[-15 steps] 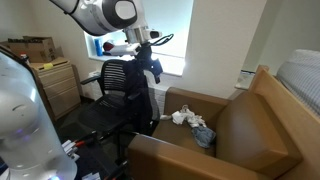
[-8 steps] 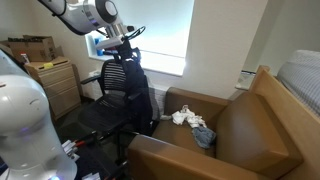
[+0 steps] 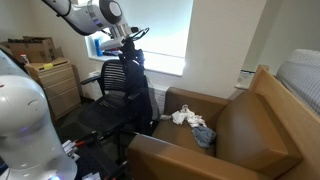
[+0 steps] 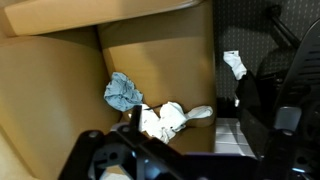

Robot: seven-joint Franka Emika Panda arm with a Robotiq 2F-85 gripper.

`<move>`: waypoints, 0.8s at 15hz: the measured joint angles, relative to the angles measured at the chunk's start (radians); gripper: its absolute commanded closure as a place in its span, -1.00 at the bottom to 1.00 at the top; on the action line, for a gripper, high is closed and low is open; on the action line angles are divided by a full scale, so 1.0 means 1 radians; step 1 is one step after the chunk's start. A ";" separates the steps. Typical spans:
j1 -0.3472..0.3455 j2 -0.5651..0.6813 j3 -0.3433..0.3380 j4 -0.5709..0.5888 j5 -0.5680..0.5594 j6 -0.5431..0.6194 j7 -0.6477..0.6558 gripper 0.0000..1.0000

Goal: Move the black jersey to the seat of the chair

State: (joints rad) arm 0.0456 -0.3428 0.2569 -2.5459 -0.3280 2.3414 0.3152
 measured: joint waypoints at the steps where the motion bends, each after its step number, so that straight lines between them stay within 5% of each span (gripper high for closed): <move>1: 0.014 0.028 -0.002 0.014 0.023 0.011 -0.037 -1.00; 7: 0.149 0.330 0.025 0.257 0.066 0.011 -0.183 -1.00; 12: 0.245 0.495 0.037 0.473 -0.134 -0.076 0.001 -1.00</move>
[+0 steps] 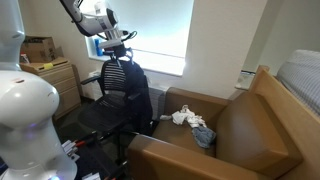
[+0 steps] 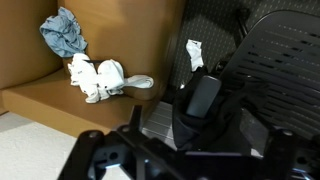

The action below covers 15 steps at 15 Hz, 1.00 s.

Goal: Move the black jersey to the seat of the chair

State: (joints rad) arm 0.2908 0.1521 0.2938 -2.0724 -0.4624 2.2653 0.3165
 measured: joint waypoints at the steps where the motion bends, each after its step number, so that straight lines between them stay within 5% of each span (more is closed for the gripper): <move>1: 0.005 0.006 0.000 0.010 0.000 -0.005 0.000 -1.00; 8: 0.009 0.022 -0.012 0.026 0.022 -0.007 -0.014 -1.00; 15: 0.035 0.361 0.000 0.307 0.236 0.015 -0.383 -1.00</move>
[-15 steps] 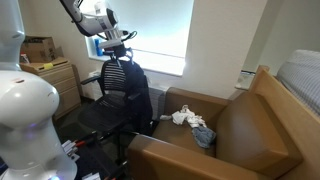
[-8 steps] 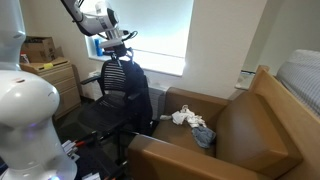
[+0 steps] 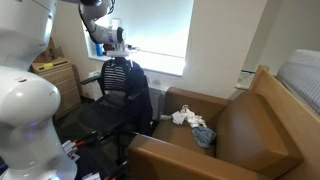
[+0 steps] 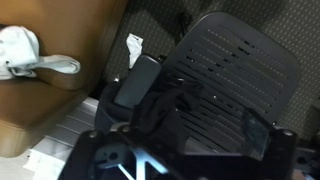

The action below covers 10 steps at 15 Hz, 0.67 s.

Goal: Move the black jersey to the seat of the chair

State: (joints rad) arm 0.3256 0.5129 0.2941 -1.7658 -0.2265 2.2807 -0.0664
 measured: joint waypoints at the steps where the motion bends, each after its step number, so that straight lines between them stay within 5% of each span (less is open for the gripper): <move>1: 0.011 0.053 -0.002 0.053 -0.002 0.000 -0.024 -1.00; 6: 0.177 0.242 -0.149 0.304 -0.192 -0.001 0.112 -1.00; 10: 0.206 0.262 -0.170 0.344 -0.199 -0.004 0.128 -1.00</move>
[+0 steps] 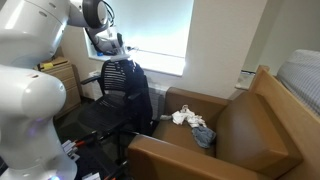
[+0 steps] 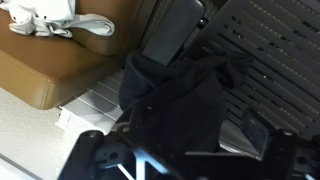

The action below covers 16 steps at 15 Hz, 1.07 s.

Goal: Move the black jersey to the seat of the chair

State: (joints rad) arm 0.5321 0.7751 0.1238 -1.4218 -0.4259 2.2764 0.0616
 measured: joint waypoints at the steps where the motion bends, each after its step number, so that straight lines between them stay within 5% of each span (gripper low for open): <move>1: 0.000 0.001 -0.001 0.000 0.004 -0.009 0.000 -1.00; 6: -0.049 0.140 0.005 0.147 0.163 -0.165 -0.040 -1.00; 10: -0.140 0.305 0.046 0.360 0.308 -0.180 -0.132 -1.00; 16: -0.127 0.450 0.033 0.634 0.316 -0.177 -0.081 -1.00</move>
State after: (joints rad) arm 0.4051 1.2248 0.1572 -0.7880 -0.1097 2.0998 -0.0199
